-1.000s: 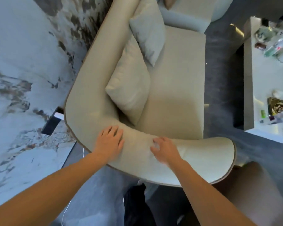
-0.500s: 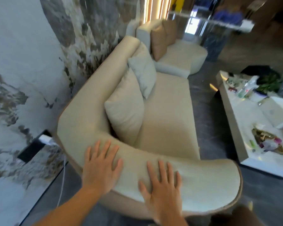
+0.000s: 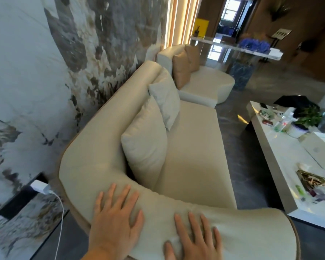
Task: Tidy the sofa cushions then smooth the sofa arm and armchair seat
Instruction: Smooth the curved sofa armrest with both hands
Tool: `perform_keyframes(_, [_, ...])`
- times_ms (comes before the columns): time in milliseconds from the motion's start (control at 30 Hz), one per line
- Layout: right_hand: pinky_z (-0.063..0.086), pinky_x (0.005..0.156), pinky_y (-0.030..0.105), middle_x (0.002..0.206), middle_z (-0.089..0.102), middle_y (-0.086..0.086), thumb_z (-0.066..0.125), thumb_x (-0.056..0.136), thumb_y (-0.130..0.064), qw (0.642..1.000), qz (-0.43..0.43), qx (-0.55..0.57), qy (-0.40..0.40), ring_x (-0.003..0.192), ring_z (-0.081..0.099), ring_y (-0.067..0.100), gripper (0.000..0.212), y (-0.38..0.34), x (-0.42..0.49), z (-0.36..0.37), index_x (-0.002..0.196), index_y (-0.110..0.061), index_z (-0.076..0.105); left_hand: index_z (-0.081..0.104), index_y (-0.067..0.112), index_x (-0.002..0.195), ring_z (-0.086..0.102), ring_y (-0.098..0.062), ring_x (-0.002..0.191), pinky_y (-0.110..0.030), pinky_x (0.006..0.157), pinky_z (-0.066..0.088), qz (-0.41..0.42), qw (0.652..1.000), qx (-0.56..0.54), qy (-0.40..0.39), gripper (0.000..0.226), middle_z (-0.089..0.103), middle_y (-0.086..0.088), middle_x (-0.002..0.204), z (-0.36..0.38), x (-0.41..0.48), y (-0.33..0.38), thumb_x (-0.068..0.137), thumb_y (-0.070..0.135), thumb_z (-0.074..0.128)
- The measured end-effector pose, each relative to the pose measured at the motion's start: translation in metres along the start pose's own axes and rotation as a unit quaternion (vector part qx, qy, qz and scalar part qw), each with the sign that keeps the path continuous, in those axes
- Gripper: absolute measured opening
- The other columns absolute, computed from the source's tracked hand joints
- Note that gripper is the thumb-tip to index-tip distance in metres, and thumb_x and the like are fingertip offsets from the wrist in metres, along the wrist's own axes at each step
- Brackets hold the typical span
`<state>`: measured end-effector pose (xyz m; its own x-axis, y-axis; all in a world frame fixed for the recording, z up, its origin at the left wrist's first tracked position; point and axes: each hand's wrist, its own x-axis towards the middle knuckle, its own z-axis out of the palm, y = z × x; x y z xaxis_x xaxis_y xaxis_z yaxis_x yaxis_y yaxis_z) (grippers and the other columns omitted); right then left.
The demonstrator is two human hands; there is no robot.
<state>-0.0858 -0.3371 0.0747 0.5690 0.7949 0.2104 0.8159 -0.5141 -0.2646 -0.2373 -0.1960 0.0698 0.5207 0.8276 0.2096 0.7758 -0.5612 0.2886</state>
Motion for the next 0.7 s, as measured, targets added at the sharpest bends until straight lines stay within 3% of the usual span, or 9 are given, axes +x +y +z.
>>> perform_keyframes(67, [0.046,0.093,0.055,0.117,0.073,0.005,0.057,0.050,-0.063,1.000,-0.010,-0.008,-0.001,0.112,0.066,0.033,0.066,-0.001,0.007,0.003,0.109,-0.038,0.075,0.066,0.031,0.124,0.043,-0.033,0.135,-0.056,0.112,0.028,-0.010,1.000,0.014,-0.019,0.055,0.060,0.004,0.137,-0.001,0.011,-0.003,0.081,0.056,0.043])
perform_keyframes(267, [0.037,0.103,0.058,0.134,0.064,0.005,0.053,0.069,-0.064,0.999,-0.013,-0.035,-0.022,0.127,0.054,0.035,0.063,-0.001,0.026,0.013,0.127,-0.039,0.064,0.054,0.035,0.137,0.025,-0.025,0.146,-0.049,0.120,0.014,-0.016,0.999,0.025,-0.018,0.061,0.047,0.009,0.149,0.005,0.039,-0.009,0.088,0.061,0.027])
perform_keyframes(500, [0.027,0.107,0.054,0.136,0.062,0.003,0.047,0.075,-0.067,0.998,-0.011,-0.053,-0.024,0.130,0.051,0.034,0.063,-0.005,0.049,0.018,0.130,-0.040,0.060,0.053,0.036,0.137,0.025,-0.024,0.146,-0.048,0.120,0.014,-0.011,0.999,0.034,-0.017,0.061,0.046,0.009,0.150,0.011,0.065,-0.017,0.088,0.061,0.027])
perform_keyframes(700, [0.028,0.107,0.054,0.136,0.062,0.002,0.045,0.075,-0.068,0.998,-0.006,-0.056,-0.016,0.130,0.051,0.034,0.063,-0.013,0.075,0.025,0.130,-0.041,0.059,0.051,0.039,0.137,0.025,-0.022,0.145,-0.047,0.120,0.013,-0.011,0.999,0.046,-0.012,0.061,0.045,0.011,0.150,0.018,0.093,-0.025,0.088,0.063,0.025])
